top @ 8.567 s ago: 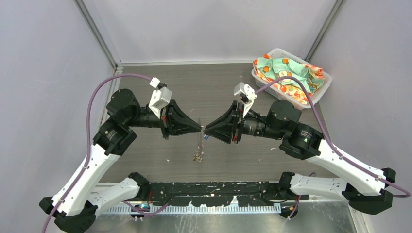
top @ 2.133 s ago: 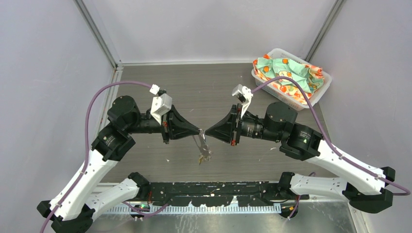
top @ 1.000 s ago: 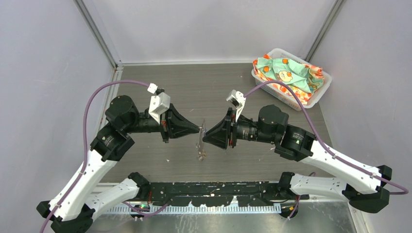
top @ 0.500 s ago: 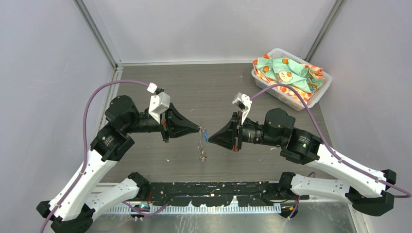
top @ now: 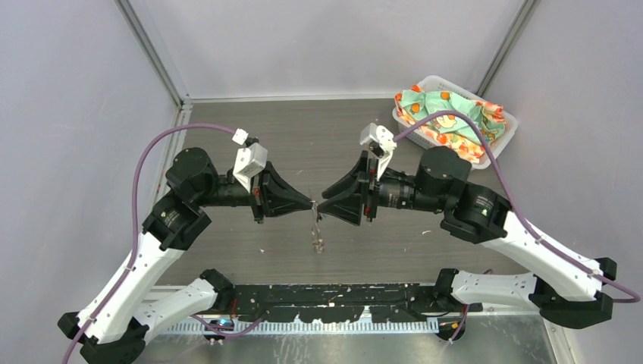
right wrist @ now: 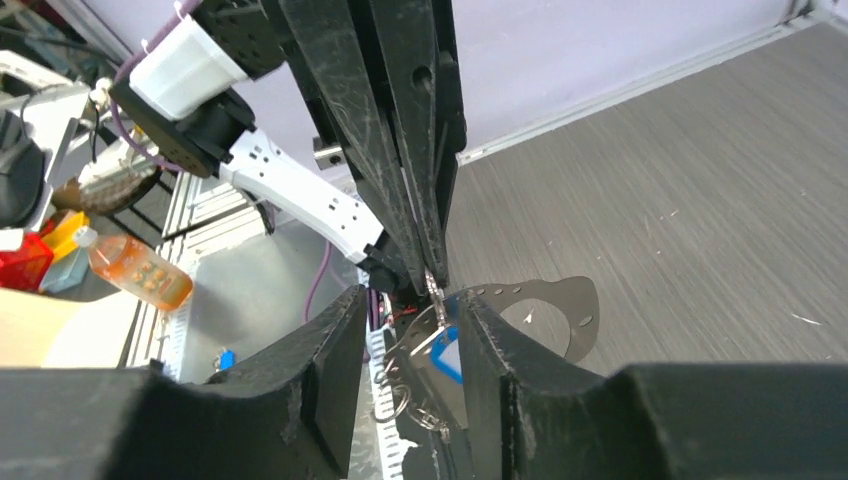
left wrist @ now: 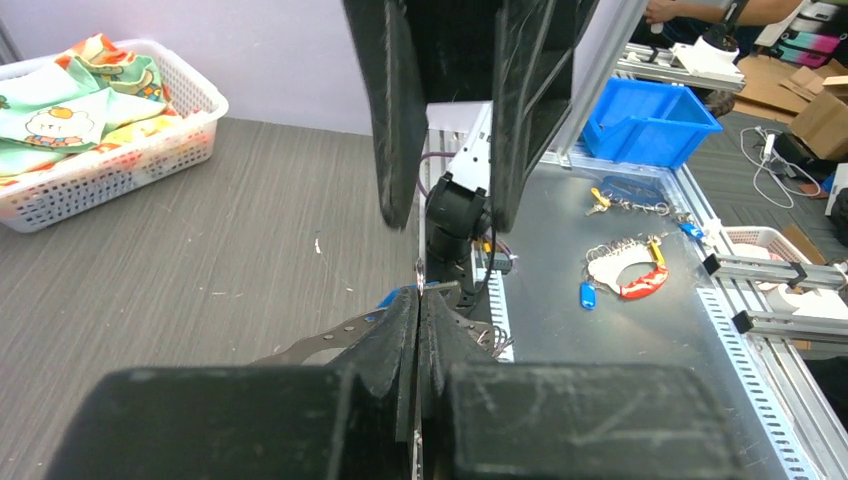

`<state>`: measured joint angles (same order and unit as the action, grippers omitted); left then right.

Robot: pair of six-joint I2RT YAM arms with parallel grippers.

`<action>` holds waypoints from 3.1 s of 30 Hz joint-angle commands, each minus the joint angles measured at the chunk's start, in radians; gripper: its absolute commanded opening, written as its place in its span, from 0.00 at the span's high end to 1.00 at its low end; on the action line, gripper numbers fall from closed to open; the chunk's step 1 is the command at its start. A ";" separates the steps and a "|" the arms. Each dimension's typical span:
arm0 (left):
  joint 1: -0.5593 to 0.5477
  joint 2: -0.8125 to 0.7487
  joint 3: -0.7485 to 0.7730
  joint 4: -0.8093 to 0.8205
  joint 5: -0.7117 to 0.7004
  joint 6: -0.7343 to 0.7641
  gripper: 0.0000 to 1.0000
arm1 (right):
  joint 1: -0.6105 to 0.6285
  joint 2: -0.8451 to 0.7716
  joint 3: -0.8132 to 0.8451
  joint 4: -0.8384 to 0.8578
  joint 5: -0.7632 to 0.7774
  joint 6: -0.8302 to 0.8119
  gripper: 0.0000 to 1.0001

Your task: Put the keys on the keyring

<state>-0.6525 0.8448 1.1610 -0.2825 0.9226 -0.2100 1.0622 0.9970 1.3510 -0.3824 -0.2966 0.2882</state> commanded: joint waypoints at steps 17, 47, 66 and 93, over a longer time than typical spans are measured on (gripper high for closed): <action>-0.001 -0.019 0.035 0.008 0.042 0.010 1.00 | -0.026 0.019 -0.067 0.137 -0.157 0.023 0.99; -0.003 0.186 0.238 -0.508 0.217 0.399 0.71 | -0.025 0.325 0.406 -0.516 -0.263 -0.140 0.99; -0.005 0.163 0.220 -0.433 0.178 0.411 1.00 | -0.025 0.359 0.420 -0.512 -0.282 -0.132 0.99; -0.004 0.041 0.093 -0.049 0.121 0.038 1.00 | -0.048 -0.129 -0.258 0.280 -0.045 0.204 0.61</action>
<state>-0.6537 0.9180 1.2633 -0.4126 1.0294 -0.1394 1.0168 0.9146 1.1446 -0.3046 -0.4217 0.4259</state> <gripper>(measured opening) 0.010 0.406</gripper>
